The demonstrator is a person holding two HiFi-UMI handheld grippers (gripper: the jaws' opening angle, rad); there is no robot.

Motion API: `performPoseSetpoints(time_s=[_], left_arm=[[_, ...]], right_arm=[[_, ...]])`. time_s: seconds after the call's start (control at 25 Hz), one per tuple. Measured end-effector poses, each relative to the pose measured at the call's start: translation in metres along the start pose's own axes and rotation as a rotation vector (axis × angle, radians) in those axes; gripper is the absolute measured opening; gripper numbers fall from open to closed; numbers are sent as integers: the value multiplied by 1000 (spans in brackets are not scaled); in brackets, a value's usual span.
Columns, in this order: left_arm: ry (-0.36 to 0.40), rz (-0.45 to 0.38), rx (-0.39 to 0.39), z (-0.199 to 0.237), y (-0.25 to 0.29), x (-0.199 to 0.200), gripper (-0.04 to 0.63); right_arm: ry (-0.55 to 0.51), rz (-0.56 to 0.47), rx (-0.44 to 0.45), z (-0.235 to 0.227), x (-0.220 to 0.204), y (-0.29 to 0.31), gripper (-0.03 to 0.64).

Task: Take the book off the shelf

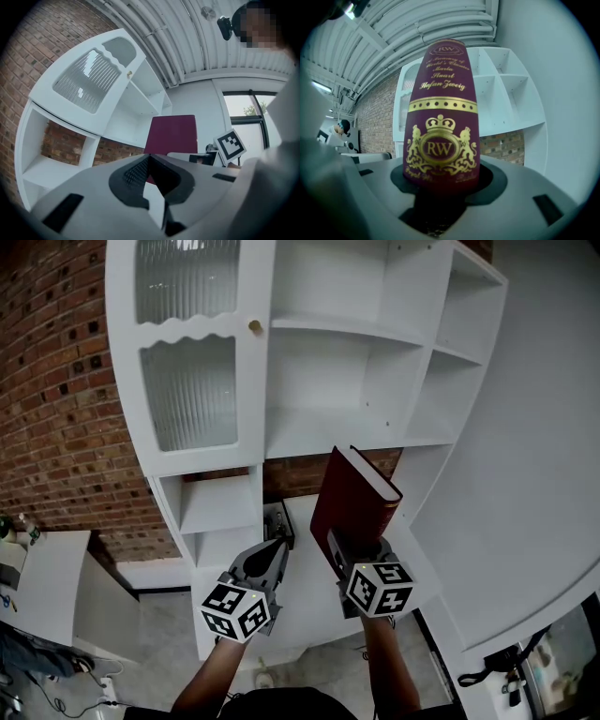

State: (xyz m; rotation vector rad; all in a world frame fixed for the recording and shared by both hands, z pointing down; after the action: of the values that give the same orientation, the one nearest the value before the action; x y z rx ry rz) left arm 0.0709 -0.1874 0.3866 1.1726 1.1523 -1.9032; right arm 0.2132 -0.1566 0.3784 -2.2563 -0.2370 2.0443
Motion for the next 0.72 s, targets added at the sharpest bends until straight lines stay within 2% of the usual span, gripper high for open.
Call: performPoseSetpoints(time_s=[0.72], left_arm=[[5, 3, 34, -119, -32, -24, 17]], right_arm=[[16, 0, 39, -31, 12, -118, 236]])
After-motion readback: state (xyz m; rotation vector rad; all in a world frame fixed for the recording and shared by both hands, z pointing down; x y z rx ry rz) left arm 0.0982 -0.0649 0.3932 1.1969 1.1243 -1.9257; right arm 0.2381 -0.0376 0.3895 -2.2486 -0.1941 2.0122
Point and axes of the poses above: the fingertips, and each gripper's own axes: y forward along the fingers, z to its left, x out of its top, the point moved 2 cm from there along -y, backward along the fingers, and after that the axes turned 13 degrees about -z, right-handed, at the moved point
